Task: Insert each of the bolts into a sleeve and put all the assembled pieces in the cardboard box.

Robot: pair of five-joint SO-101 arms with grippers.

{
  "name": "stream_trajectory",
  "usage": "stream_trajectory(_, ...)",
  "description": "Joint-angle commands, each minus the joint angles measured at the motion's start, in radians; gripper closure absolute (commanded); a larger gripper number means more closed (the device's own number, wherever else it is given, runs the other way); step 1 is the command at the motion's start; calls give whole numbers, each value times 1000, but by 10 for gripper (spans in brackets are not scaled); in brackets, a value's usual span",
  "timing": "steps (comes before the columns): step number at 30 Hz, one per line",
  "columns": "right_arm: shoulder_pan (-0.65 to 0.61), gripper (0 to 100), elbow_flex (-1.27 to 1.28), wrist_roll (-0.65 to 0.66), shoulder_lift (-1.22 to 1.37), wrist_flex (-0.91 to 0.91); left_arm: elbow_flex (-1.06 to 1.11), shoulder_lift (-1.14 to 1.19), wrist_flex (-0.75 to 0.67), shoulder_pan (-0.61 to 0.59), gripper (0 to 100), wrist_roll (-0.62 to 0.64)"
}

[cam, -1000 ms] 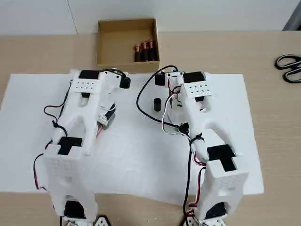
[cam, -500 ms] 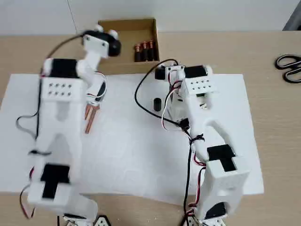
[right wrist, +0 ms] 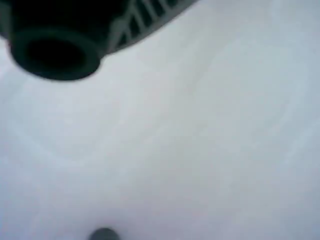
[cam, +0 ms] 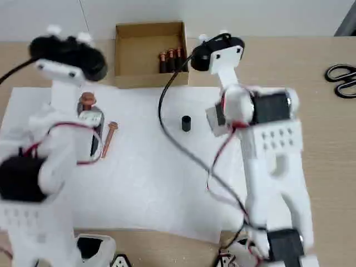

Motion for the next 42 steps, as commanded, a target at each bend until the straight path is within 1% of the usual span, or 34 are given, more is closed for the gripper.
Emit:
stream_trajectory(1,-65,995,84,-2,-188,12,99,-110,-80,6,994,137)
stream_trajectory(3,-107,995,143,-5,-269,10,162,-149,-124,2,994,199)
stream_trajectory(6,-120,995,232,-8,-377,-30,242,-192,-193,-2,994,265)
stream_trajectory(9,-119,995,342,-8,-469,-120,297,-215,-249,-2,994,342)
stream_trajectory(14,-124,995,612,-9,-595,-320,371,-219,-344,-2,994,456)
stream_trajectory(20,-127,995,971,-11,-751,-634,447,-218,-446,6,994,468)
stream_trajectory(25,-128,995,1249,-17,-957,-880,469,-216,-459,38,994,468)
stream_trajectory(28,-136,995,1413,-80,-1119,-970,470,-216,-462,91,994,470)
stream_trajectory(32,-183,995,1643,-175,-1353,-1112,470,-215,-466,161,994,470)
stream_trajectory(34,-216,995,1740,-218,-1460,-1159,492,-215,-512,175,994,471)
stream_trajectory(36,-251,995,1804,-230,-1531,-1171,518,-216,-580,173,994,480)
stream_trajectory(39,-283,995,1835,-233,-1501,-1176,579,-216,-700,175,994,528)
stream_trajectory(42,-320,995,1838,-235,-1491,-1175,654,-216,-793,207,994,532)
